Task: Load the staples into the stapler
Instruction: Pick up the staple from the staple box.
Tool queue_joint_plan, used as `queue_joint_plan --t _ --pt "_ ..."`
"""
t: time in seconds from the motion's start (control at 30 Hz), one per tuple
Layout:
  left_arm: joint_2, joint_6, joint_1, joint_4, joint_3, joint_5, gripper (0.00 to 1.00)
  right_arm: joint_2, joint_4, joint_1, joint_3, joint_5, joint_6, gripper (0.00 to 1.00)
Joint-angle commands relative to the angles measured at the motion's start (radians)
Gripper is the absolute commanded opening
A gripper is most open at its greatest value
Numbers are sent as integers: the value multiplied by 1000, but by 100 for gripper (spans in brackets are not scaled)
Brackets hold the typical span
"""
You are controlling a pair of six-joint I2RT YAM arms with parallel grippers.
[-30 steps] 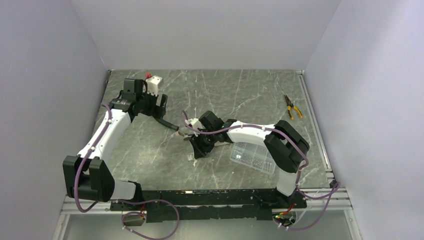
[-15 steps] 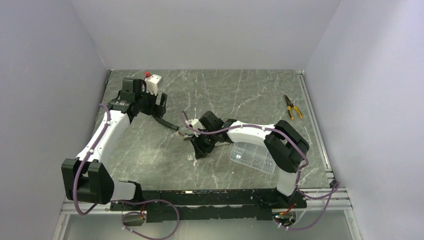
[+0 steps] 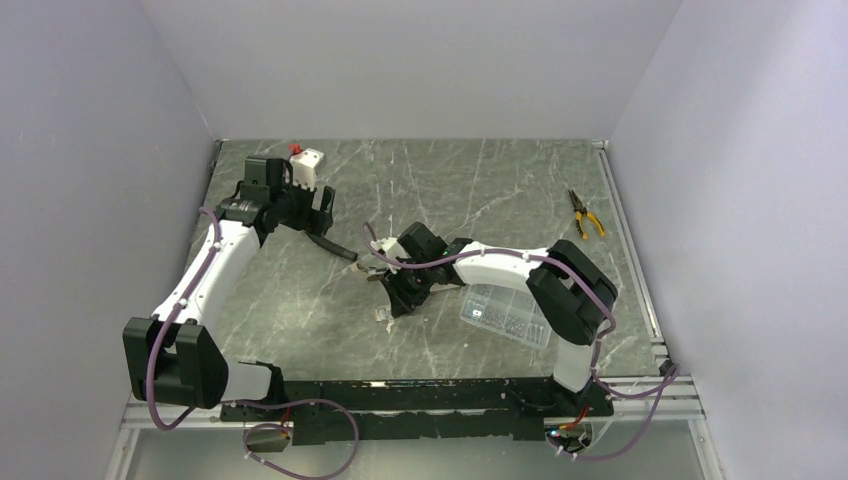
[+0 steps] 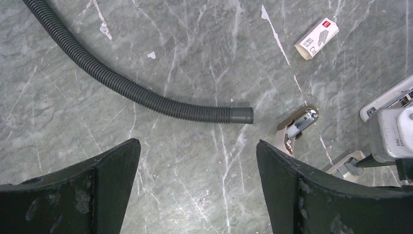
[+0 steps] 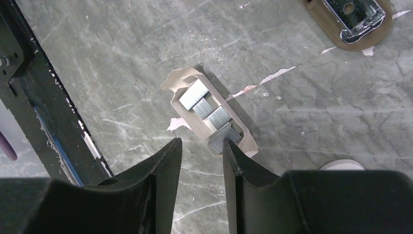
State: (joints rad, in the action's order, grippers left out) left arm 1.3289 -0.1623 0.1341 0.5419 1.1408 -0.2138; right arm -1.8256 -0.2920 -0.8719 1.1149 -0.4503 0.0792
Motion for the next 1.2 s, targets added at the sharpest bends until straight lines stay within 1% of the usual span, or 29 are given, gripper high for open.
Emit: queue_joint_plan --t 0.0,0.47,0.93,1.17 --pt "-20 18 -2 -27 7 -30 93 -16 -6 8 40 5 0 40" --pt "-28 15 -2 -33 0 -27 93 -4 -9 26 42 16 -4 39" --pt "-17 13 -2 -31 9 -42 93 -44 -29 42 63 36 -13 39" --pt "-15 14 -2 -26 16 -53 93 -59 -40 43 74 54 -27 36"
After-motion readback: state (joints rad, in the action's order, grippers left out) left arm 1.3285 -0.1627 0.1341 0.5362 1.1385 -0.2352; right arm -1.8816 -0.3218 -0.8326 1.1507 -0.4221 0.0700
